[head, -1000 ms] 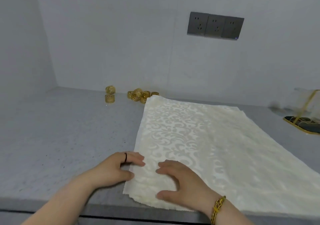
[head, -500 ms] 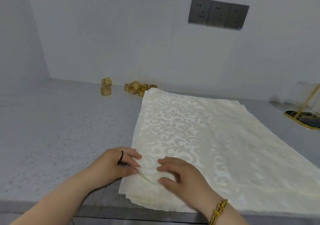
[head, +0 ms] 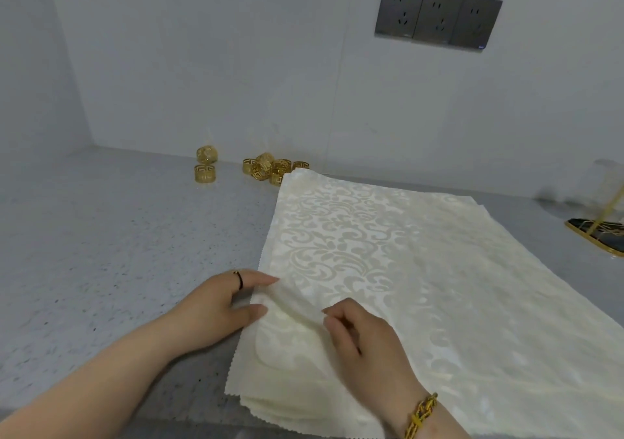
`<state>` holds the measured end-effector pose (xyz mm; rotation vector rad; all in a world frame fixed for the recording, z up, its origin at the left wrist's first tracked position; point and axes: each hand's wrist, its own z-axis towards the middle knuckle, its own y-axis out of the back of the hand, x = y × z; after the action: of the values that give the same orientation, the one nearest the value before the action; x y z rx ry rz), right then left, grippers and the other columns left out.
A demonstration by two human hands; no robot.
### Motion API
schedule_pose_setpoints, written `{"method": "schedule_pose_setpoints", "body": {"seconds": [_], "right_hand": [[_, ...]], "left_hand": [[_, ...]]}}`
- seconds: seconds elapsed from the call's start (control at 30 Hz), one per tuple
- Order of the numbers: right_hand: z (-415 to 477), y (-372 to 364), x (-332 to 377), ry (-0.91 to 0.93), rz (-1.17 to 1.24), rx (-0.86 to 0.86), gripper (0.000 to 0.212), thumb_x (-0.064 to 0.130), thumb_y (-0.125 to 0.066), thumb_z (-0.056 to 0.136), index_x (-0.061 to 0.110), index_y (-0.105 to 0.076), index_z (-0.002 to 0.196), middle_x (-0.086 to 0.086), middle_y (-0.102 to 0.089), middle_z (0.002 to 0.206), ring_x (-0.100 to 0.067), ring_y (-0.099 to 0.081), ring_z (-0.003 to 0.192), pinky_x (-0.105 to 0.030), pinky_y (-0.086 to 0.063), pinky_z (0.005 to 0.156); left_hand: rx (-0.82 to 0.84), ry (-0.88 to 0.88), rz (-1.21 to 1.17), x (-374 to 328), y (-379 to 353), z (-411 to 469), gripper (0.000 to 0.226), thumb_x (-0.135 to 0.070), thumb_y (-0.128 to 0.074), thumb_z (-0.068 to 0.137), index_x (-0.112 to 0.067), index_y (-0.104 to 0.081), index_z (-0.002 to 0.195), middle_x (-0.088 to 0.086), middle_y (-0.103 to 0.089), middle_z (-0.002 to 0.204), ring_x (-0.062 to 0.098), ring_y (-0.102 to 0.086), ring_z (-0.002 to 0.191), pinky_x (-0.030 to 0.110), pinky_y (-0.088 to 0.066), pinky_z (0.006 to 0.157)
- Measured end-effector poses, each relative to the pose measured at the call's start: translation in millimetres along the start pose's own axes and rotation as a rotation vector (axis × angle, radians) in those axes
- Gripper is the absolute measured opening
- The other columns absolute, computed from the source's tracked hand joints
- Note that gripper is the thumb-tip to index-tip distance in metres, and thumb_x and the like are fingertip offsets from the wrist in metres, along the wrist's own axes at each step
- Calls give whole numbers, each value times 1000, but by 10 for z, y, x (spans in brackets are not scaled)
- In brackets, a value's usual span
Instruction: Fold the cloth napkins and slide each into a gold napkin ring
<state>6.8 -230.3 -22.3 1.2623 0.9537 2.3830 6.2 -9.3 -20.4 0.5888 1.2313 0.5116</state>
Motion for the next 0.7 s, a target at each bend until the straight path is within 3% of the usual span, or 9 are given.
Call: {"method": "schedule_pose_setpoints", "body": {"seconds": [0.1,0.2,0.3,0.37,0.5,0.6,0.63,0.67,0.7], "right_hand": [[-15,26,10,-10,75,-38,21,56,-30,75,40,-41,69,8,-58,65,-10,-52,71,-14,-35,57],[-65,56,7,-23,98,-65,30,61,-25,67,42,-48,72,20,-56,67,-4,-51,69,-13,-36,59],[-117,167,-4,-69,90,-121,19,62,-27,68,60,-41,80,30,-54,66,-1,-51,67,-12,-36,59],[-146,264,-19,-117,98,-177,10,52,-36,74,59,-41,77,22,-51,56,-5,-45,56,-14,-32,54],[-145,477,47,-168,200,-318,14,36,-45,72,49,-50,69,16,-47,52,-2,-42,51,-11,-32,51],[-131,656,108,-170,252,-373,9,46,-48,66,40,-55,68,13,-52,57,1,-47,55,-8,-35,53],[-139,709,136,-171,254,-366,10,46,-49,65,38,-55,67,10,-52,58,1,-47,54,-8,-35,53],[-141,762,167,-183,266,-353,8,40,-50,67,36,-56,65,7,-51,57,0,-46,53,-8,-35,52],[-142,817,203,-196,281,-331,9,34,-50,69,33,-56,63,6,-49,55,-2,-44,50,-9,-34,50]], "left_hand": [[-6,-39,187,-16,41,308,41,-11,-60,86,-34,-53,119,-26,-42,121,-9,-38,113,2,-20,96],[8,-98,347,2,9,596,48,-6,-58,85,-26,-51,128,-10,-46,136,5,-38,127,4,-16,99],[-27,-94,427,-9,-27,744,33,-11,-51,91,-21,-59,122,-6,-47,138,9,-37,130,7,-17,100],[-40,-125,449,32,-19,760,28,-17,-48,94,-19,-61,119,-7,-49,136,8,-37,130,9,-15,101],[-68,-150,422,-43,-11,558,34,-25,-38,98,-20,-48,130,-10,-40,140,9,-24,137,7,0,99],[-92,-131,275,-134,48,267,25,-37,-36,96,-41,-45,119,-24,-46,119,13,-16,139,7,-3,101],[-73,-156,256,-161,81,147,16,-53,-33,91,-54,-45,102,-31,-50,103,13,-25,135,9,-8,105],[-58,-191,256,-180,116,25,27,-71,-25,83,-55,-46,87,-28,-54,84,7,-38,125,11,-19,105],[-60,-184,239,-208,153,-102,42,-82,-18,73,-51,-44,84,-21,-55,74,-4,-48,106,10,-32,94]]}}
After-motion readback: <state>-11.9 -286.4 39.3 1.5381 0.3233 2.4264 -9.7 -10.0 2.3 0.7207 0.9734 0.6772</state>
